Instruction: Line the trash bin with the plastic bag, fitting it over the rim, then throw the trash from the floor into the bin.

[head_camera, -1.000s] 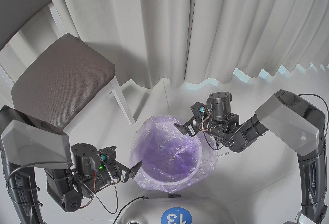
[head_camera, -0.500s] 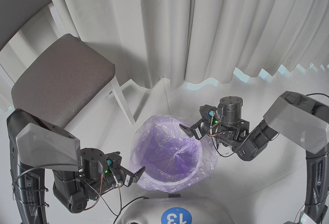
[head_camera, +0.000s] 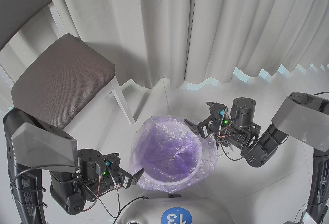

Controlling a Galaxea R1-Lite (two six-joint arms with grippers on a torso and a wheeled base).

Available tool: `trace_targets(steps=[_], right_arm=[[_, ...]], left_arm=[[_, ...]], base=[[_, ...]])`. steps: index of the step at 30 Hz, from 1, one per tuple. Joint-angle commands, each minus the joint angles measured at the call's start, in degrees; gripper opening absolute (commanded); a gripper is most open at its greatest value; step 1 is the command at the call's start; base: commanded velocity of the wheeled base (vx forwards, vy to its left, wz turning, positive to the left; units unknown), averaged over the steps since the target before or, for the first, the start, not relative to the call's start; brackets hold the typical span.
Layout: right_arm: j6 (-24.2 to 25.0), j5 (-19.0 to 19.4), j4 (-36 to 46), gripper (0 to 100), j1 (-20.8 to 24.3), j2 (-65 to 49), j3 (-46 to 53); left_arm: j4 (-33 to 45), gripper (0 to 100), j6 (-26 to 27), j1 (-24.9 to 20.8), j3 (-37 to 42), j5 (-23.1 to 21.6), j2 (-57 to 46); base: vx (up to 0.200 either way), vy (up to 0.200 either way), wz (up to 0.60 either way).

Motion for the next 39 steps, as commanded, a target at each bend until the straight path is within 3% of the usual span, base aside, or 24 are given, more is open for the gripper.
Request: trace_targets(steps=[1,8,24,39], right_arm=[[-0.23,0.12,-1.09,100,-0.4,-0.25,1.38],[0.03,0.12,-3.37,100,-1.54,-0.16,4.11],[0.12,-0.14,-17.7,100,-6.03,-0.33,14.83],[0.21,-0.67,-19.72,100,-8.49,-2.27,15.71]], left_arm=[[-1.02,100,0.0,-0.14,0.18,0.06,-0.29],[-1.02,100,0.17,-1.28,1.32,0.14,-0.29],[-1.02,100,0.17,-3.39,1.58,0.49,-0.29],[-1.02,100,0.17,-3.21,1.06,0.49,-0.55]], base=[[0.0,0.0,0.0],[0.0,0.0,0.0],[0.0,0.0,0.0],[0.0,0.0,0.0]])
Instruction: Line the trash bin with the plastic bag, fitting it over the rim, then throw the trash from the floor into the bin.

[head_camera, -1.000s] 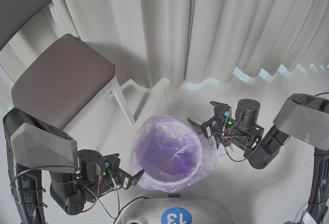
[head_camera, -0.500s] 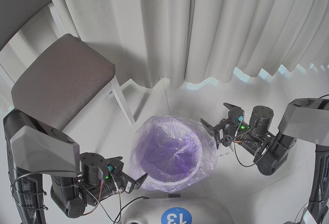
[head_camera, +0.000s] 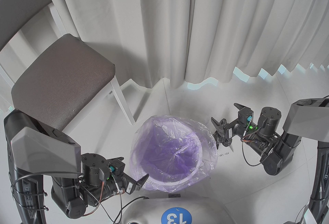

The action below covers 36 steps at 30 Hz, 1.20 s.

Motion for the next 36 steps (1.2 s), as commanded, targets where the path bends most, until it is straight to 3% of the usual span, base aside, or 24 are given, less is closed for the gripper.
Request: trace_targets(steps=[1,17,28,36], right_arm=[[-0.01,-0.05,-1.0,100,-0.21,-1.54,0.17],[-0.1,0.56,-1.0,100,0.05,-4.35,2.19],[-0.19,1.0,2.26,100,3.22,-2.77,-6.07],[-0.1,6.37,10.52,100,3.39,-2.68,-8.1]], left_arm=[[-1.02,100,0.08,0.04,-0.36,0.11,-0.31],[-1.02,100,1.57,-0.05,0.08,0.63,-1.02],[-1.02,100,1.4,-0.4,0.69,0.02,-0.93],[-1.02,100,1.13,-1.54,0.78,0.02,-2.6]], base=[[0.0,0.0,0.0],[0.0,0.0,0.0],[0.0,0.0,0.0],[0.0,0.0,0.0]])
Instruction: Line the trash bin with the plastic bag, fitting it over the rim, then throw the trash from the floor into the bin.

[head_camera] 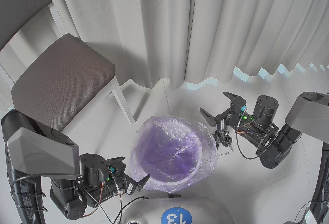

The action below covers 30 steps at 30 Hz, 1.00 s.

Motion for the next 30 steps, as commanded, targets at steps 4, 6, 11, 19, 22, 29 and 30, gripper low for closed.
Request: trace_targets(steps=[4,6,11,19,22,29,30], right_arm=[[0.6,3.84,3.17,100,-1.25,0.48,-1.76],[2.27,4.89,2.82,100,-1.07,0.65,-1.76],[4.12,4.63,2.2,100,0.6,0.92,-0.44],[3.85,4.28,3.08,100,0.77,1.18,0.09],[3.5,4.89,4.14,100,0.77,2.59,-1.15],[3.24,4.98,11.87,100,0.42,4.26,-6.77],[3.15,4.98,12.57,100,0.42,4.61,-7.56]], left_arm=[[-1.05,100,-0.14,-0.38,-0.05,-0.23,-2.13],[-1.05,100,-0.14,-0.38,-0.05,-0.32,-2.13],[-1.05,100,-0.31,-1.52,-0.66,0.03,0.95],[-1.05,100,-0.58,-1.79,-0.84,0.3,2.09],[-1.05,100,-0.66,-1.79,-1.46,0.21,1.65],[-1.05,100,-4.44,-1.52,-4.0,0.65,2.0],[-1.05,100,-4.44,-1.44,-4.18,0.65,2.18]], base=[[0.0,0.0,0.0],[0.0,0.0,0.0],[0.0,0.0,0.0],[0.0,0.0,0.0],[0.0,0.0,0.0],[0.0,0.0,0.0],[0.0,0.0,0.0]])
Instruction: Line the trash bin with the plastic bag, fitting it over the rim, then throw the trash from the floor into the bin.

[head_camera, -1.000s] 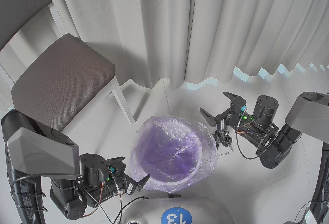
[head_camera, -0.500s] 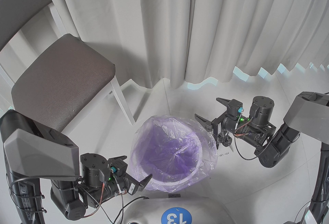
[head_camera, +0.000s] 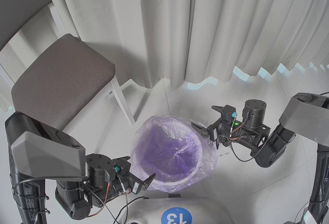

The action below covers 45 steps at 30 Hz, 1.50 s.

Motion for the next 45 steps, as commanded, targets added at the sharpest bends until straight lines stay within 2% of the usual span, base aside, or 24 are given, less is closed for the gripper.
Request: trace_targets(steps=[1,11,12,17,30,33,36,45], right_arm=[[-0.19,0.08,2.07,100,0.05,1.92,-3.68],[-2.47,1.57,4.7,100,1.98,3.15,-4.73],[-3.35,2.01,5.93,100,2.42,4.91,-7.02],[-3.44,2.01,7.08,100,1.98,7.9,-10.89],[-3.09,2.01,6.73,100,0.75,9.75,-12.56],[-2.91,1.93,6.64,100,0.58,9.92,-12.82],[-1.51,1.75,6.46,100,-0.22,10.01,-12.91],[1.04,1.13,5.14,100,-0.83,9.66,-12.2]], left_arm=[[-1.02,100,-0.82,0.33,-1.28,0.37,0.67],[-0.58,100,-0.12,4.64,-3.57,1.78,1.37],[-0.41,100,-0.03,6.66,-5.77,2.13,2.87],[-0.41,100,-0.03,8.68,-7.17,2.04,4.71],[-0.93,100,-0.03,10.97,-7.7,2.83,5.07],[-0.93,100,-0.03,10.97,-7.17,5.12,4.45],[-0.93,100,-0.03,10.79,-6.65,6.61,3.13],[-0.85,100,-0.03,11.67,-7.44,6.61,3.22]], base=[[0.0,0.0,0.0],[0.0,0.0,0.0],[0.0,0.0,0.0],[0.0,0.0,0.0],[0.0,0.0,0.0],[0.0,0.0,0.0],[0.0,0.0,0.0],[0.0,0.0,0.0]])
